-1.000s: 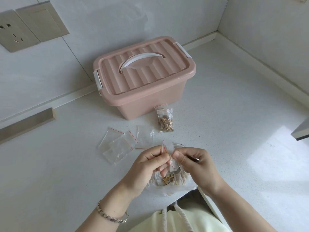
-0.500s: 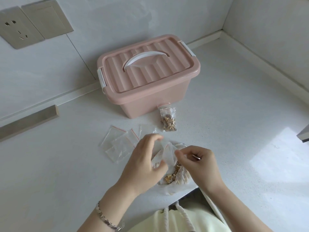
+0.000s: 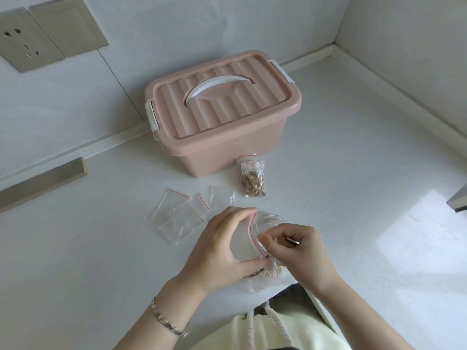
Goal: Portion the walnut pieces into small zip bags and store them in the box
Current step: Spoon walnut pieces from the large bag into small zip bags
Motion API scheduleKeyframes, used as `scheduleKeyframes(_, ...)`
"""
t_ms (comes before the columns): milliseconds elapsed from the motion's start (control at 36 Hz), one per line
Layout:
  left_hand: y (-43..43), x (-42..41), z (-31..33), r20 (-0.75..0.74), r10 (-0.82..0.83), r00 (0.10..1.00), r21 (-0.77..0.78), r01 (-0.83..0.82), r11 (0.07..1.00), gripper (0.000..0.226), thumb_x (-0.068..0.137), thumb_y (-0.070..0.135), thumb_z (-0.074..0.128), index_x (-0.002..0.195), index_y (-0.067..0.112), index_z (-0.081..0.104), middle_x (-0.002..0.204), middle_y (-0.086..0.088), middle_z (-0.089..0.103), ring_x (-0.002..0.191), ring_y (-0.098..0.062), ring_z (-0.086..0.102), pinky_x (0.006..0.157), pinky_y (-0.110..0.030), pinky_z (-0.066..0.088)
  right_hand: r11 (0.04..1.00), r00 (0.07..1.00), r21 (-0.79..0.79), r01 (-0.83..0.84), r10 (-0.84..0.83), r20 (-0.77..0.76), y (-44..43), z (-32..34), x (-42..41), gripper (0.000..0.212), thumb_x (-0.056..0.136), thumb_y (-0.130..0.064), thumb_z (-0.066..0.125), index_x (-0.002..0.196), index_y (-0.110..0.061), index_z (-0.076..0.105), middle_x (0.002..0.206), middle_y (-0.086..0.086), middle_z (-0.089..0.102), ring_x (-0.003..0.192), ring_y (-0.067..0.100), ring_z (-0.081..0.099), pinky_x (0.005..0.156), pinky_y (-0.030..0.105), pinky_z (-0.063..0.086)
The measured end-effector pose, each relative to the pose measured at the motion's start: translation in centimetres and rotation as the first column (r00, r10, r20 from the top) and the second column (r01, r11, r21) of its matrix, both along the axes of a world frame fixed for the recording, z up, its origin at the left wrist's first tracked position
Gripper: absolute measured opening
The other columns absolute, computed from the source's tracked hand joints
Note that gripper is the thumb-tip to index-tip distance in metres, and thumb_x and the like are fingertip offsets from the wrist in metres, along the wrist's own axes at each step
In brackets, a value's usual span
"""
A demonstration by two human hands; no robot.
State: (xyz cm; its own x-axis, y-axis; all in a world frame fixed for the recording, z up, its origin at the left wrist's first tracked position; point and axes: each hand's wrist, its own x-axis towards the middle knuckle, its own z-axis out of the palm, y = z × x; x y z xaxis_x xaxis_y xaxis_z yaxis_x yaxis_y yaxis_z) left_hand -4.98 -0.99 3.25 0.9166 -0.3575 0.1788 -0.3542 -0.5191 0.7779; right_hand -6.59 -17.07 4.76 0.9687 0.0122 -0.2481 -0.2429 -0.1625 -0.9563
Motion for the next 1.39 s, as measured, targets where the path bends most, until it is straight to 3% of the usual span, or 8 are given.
scheduleKeyframes(194,-0.1,-0.6,0.0,0.116,0.117,0.986,0.022,-0.120,0.992,0.052,0.067,0.049,0.067,0.111,0.030,0.049,0.102,0.021,0.059,0.098,0.004,0.054,0.090,-0.005,0.035,1.000,1.000,-0.010,-0.013,0.013,0.009,0.1,0.1,0.1,0.021,0.082,-0.011,0.067,0.062,-0.016,0.068,0.039,-0.011,0.043,0.042,0.005,0.031,0.048,0.013,0.029)
scheduleKeyframes(306,0.6,-1.2,-0.6,-0.091,0.245,0.965,-0.046,-0.250,0.967,0.036,0.069,0.043,0.070,0.099,0.039,0.051,0.096,0.017,0.066,0.099,0.004,0.057,0.087,-0.004,0.036,0.999,1.000,-0.042,-0.013,0.014,0.022,-0.4,0.3,0.3,0.027,0.094,-0.021,0.047,0.076,-0.019,0.067,0.050,-0.027,0.056,0.054,-0.009,0.053,0.056,0.007,0.036)
scheduleKeyframes(556,2.9,-3.4,-5.1,-0.565,0.205,0.799,-0.036,-0.273,0.961,0.033,0.066,0.040,0.074,0.093,0.047,0.056,0.117,0.016,0.056,0.127,0.013,0.028,0.088,0.005,0.021,0.974,0.997,-0.215,0.077,-0.076,0.013,-3.8,-1.0,0.3,0.050,0.084,-0.051,0.024,0.066,-0.022,0.061,0.084,0.007,0.057,0.070,0.013,0.059,0.070,0.028,0.048)
scheduleKeyframes(639,2.8,-3.2,-6.0,-0.599,0.137,0.789,-0.013,-0.180,0.984,0.037,0.073,0.029,0.075,0.092,0.053,0.054,0.119,0.018,0.058,0.131,0.013,0.014,0.085,0.010,0.014,0.953,0.998,-0.299,0.055,-0.063,-0.017,-4.5,-1.8,0.2,0.051,0.084,-0.050,0.021,0.064,-0.023,0.059,0.069,0.001,0.056,0.062,0.014,0.057,0.057,0.012,0.040)
scheduleKeyframes(750,2.2,-2.5,-6.8,-0.669,0.102,0.736,0.056,-0.088,0.995,0.032,0.073,0.030,0.075,0.093,0.044,0.054,0.114,0.017,0.061,0.117,0.006,0.044,0.082,0.003,0.026,0.919,0.987,-0.374,0.129,-0.154,-0.039,-5.1,-2.8,-0.4,0.050,0.086,-0.049,0.024,0.067,-0.020,0.060,0.053,0.000,0.055,0.053,0.014,0.061,0.050,0.014,0.040)
scheduleKeyframes(1167,1.1,1.9,-7.1,-0.579,0.092,0.810,0.087,-0.051,0.995,0.032,0.076,0.029,0.073,0.099,0.038,0.053,0.129,0.020,0.030,0.129,0.004,0.022,0.104,-0.018,0.016,0.881,0.974,-0.428,0.203,-0.137,0.182,-7.0,-6.6,-1.0,0.025,0.094,-0.018,0.046,0.075,-0.027,0.059,0.071,0.001,0.066,0.069,0.015,0.064,0.065,0.025,0.052)
scheduleKeyframes(1278,1.2,2.0,-7.5,-0.614,0.064,0.786,0.085,-0.015,0.996,0.031,0.076,0.032,0.073,0.096,0.043,0.052,0.148,0.014,0.021,0.137,0.001,0.015,0.110,-0.022,0.013,0.868,0.964,-0.473,0.152,-0.026,0.263,-6.4,-7.4,-1.2,0.034,0.090,-0.037,0.042,0.084,-0.016,0.068,0.074,-0.004,0.063,0.067,0.015,0.061,0.063,0.035,0.052)
scheduleKeyframes(1389,1.2,1.1,-8.0,-0.631,0.048,0.774,0.058,-0.015,0.998,0.032,0.074,0.025,0.075,0.096,0.037,0.055,0.151,0.006,0.022,0.130,0.008,0.016,0.107,-0.016,0.014,0.863,0.912,-0.488,0.128,0.091,0.401,-6.0,-8.1,-1.8,0.062,0.093,-0.056,0.030,0.083,-0.009,0.070,0.075,-0.004,0.064,0.068,0.011,0.057,0.060,0.018,0.045)
